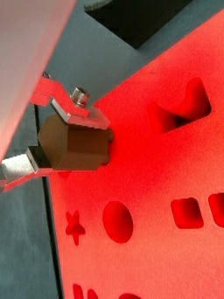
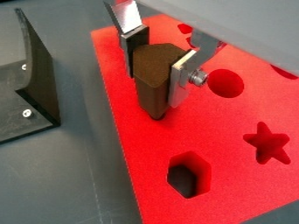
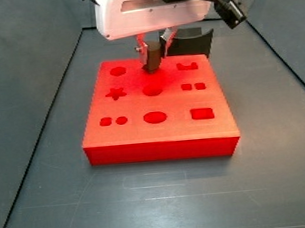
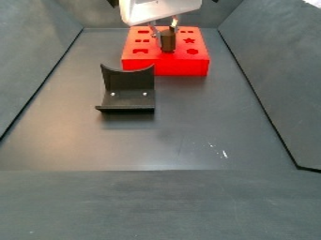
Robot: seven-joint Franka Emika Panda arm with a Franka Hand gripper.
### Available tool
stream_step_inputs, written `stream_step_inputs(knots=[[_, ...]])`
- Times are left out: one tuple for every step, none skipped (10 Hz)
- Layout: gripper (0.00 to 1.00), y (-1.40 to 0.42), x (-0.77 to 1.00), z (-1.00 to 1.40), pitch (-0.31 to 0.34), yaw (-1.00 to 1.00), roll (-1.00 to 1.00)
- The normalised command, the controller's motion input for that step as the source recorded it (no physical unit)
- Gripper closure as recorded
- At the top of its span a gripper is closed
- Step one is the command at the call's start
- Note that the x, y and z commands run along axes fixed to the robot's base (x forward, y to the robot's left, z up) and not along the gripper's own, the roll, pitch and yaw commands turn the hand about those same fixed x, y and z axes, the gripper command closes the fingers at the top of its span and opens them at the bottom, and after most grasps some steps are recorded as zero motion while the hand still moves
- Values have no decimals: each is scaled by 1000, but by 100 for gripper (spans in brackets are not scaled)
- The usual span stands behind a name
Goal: Insert the 3 prong object.
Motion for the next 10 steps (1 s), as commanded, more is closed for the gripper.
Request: stream_step_inputs(knots=[[100, 0, -106, -646, 121, -54, 79], [100, -100, -166, -474, 106, -11, 171], [100, -334, -286, -449, 76, 0, 336], [100, -234, -194, -540, 84, -3, 204], [100, -111, -126, -417, 77, -3, 99], [100, -26, -3, -11, 4, 0, 0], [100, -6, 0, -31, 9, 0, 0], [100, 0, 0, 0, 4, 0, 0], [100, 0, 0, 0, 0, 0, 4], [100, 0, 0, 0, 0, 0, 0]])
